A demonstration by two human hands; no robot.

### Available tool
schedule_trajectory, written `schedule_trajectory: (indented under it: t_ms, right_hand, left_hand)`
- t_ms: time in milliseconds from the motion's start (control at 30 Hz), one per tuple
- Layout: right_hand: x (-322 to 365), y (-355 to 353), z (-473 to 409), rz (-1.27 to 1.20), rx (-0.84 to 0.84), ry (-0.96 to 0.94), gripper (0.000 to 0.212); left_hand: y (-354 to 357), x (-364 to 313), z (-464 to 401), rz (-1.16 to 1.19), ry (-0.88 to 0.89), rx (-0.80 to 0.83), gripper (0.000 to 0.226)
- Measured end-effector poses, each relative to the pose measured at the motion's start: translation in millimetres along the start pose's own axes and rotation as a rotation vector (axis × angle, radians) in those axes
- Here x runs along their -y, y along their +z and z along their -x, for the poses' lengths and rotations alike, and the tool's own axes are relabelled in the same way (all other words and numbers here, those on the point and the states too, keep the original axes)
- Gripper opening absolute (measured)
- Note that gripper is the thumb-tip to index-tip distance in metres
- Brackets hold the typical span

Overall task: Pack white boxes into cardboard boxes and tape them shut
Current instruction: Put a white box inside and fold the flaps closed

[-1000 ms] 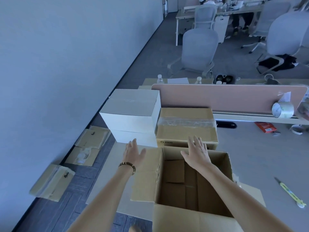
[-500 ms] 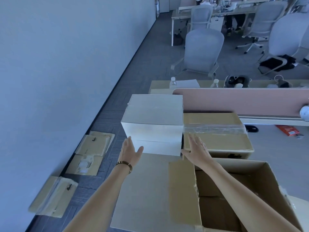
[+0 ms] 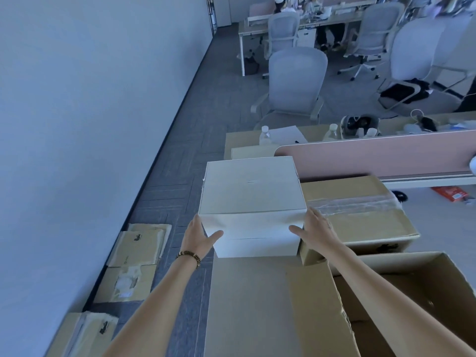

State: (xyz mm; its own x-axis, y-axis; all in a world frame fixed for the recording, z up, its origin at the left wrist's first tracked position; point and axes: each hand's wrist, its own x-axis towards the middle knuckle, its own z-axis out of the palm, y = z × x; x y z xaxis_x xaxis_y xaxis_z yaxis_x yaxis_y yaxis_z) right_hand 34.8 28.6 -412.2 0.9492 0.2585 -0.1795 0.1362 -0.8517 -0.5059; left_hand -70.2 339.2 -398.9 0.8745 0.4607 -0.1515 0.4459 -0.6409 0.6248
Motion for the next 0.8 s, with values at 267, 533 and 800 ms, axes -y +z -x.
schedule_trajectory:
  t_ms: [267, 533, 800]
  right_hand:
    - [-1.2, -1.6, -21.2, -0.202, 0.057, 0.078, 0.078]
    - [6.4, -2.0, -24.2, -0.399, 0.082, 0.064, 0.085]
    - [18.0, -0.2, -6.4, -0.490, 0.061, 0.069, 0.104]
  left_hand:
    - [-20.7, 2.8, -44.1, 0.165, 0.083, 0.206, 0.088]
    - [-11.8, 14.6, -71.6, 0.314, 0.070, 0.432, 0.087]
    - [-12.4, 4.6, -51.0, 0.565, -0.083, 0.494, 0.065]
